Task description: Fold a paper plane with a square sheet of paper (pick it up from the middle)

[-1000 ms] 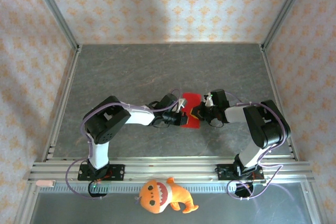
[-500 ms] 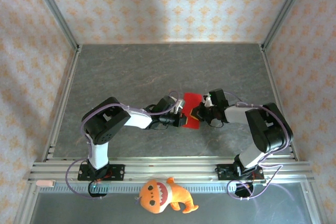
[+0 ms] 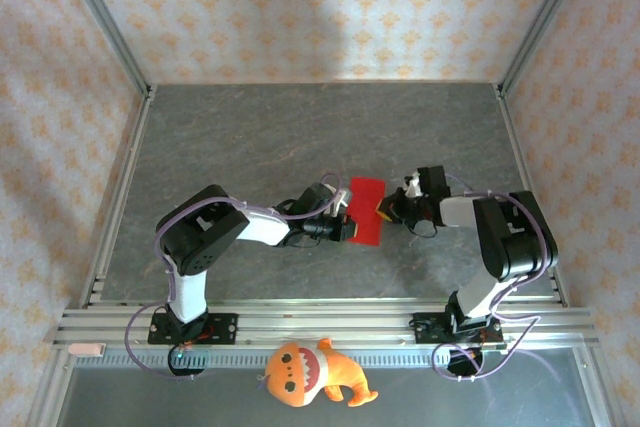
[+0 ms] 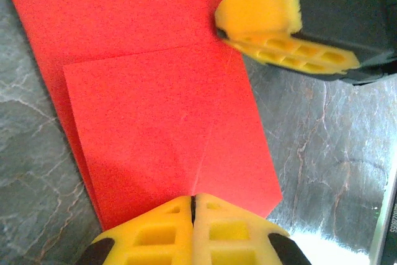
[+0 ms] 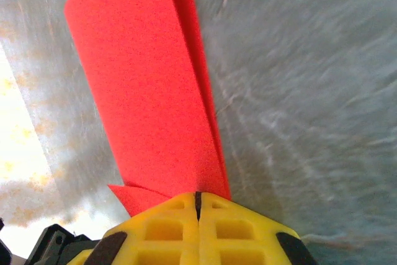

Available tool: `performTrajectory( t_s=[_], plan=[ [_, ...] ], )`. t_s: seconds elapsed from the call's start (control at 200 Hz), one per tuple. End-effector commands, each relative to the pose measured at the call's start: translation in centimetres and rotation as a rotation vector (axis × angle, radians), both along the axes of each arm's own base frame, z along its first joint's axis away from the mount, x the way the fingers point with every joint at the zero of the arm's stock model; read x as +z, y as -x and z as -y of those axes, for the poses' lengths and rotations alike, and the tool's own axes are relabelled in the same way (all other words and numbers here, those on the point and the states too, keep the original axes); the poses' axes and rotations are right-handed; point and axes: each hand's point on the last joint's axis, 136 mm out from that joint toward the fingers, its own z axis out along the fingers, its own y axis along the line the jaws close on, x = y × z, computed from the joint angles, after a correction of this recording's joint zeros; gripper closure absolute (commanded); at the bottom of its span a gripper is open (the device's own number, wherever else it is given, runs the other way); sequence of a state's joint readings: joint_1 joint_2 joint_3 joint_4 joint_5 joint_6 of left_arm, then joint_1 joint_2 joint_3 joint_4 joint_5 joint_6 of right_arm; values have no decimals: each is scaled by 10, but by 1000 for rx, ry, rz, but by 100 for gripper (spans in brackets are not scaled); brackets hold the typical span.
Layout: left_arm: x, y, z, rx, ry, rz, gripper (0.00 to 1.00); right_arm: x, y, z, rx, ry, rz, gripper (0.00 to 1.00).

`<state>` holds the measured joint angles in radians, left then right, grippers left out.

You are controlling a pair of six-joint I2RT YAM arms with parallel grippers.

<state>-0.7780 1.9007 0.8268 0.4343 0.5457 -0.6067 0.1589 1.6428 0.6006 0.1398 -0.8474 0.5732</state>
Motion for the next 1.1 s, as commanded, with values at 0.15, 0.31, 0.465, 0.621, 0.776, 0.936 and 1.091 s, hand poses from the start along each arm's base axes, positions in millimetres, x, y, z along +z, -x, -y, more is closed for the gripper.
performTrajectory(
  t_s=[0.15,0.31,0.465,0.621,0.776,0.936,1.091],
  plan=[
    [-34,32,-9,28,-84,-159,100,30,-17,23,-30,76,113,94],
    [-4,34,20,58,17,-130,100,44,-3,19,-22,36,130,88],
    [35,25,30,82,56,-46,100,36,21,23,-26,69,77,79],
    [67,7,28,63,17,68,96,30,40,25,-16,116,29,74],
    [55,-12,21,62,-37,83,98,31,47,31,-81,157,17,70],
    [36,-20,21,50,-76,71,100,34,59,17,-29,128,-1,64],
    [16,-18,16,45,-130,49,100,25,70,4,40,139,-48,63]
  ],
)
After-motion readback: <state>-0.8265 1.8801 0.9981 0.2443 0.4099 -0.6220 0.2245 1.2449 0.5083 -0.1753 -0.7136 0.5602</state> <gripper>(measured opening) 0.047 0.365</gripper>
